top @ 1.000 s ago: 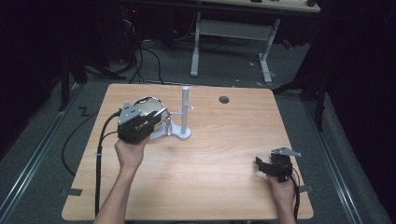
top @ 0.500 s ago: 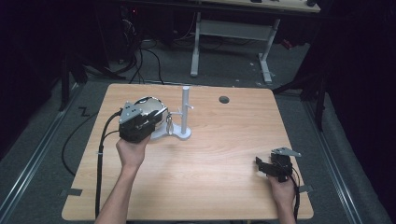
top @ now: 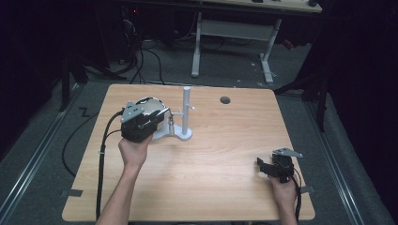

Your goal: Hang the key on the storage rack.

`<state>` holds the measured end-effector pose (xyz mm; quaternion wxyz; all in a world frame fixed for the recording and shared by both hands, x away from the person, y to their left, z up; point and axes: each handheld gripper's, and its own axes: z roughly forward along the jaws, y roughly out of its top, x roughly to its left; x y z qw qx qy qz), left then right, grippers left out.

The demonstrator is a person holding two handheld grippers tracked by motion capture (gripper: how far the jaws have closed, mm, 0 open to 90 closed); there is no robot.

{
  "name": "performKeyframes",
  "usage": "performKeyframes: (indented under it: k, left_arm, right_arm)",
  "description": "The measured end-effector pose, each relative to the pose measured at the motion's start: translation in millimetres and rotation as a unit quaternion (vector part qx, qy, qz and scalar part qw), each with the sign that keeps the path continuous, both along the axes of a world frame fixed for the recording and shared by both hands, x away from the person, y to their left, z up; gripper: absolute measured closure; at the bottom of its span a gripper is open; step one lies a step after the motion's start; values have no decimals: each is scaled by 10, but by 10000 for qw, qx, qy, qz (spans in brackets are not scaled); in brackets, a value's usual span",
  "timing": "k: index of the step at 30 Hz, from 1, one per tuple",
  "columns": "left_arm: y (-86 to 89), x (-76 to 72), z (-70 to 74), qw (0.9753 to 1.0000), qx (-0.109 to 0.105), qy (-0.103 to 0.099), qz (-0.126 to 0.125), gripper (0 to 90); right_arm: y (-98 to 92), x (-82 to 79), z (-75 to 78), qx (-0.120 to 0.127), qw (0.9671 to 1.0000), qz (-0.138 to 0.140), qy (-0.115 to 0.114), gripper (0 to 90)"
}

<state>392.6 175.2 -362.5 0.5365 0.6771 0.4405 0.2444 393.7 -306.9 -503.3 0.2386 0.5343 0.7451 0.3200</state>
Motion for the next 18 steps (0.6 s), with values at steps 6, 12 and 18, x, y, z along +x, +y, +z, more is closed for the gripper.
performKeyframes:
  k: [6, 12, 18]
  left_arm:
    - [-2, 44, -22, 10000, -82, 23, -9, 778]
    - [18, 64, -27, 9998, -183, -1, 4, 778]
    - [19, 20, -33, 9999, -132, -66, -12, 778]
  right_arm:
    - [0, 0, 0, 0, 10000, 0, -1, 286]
    - [0, 0, 0, 0, 10000, 0, 0, 286]
    - [0, 0, 0, 0, 10000, 0, 0, 286]
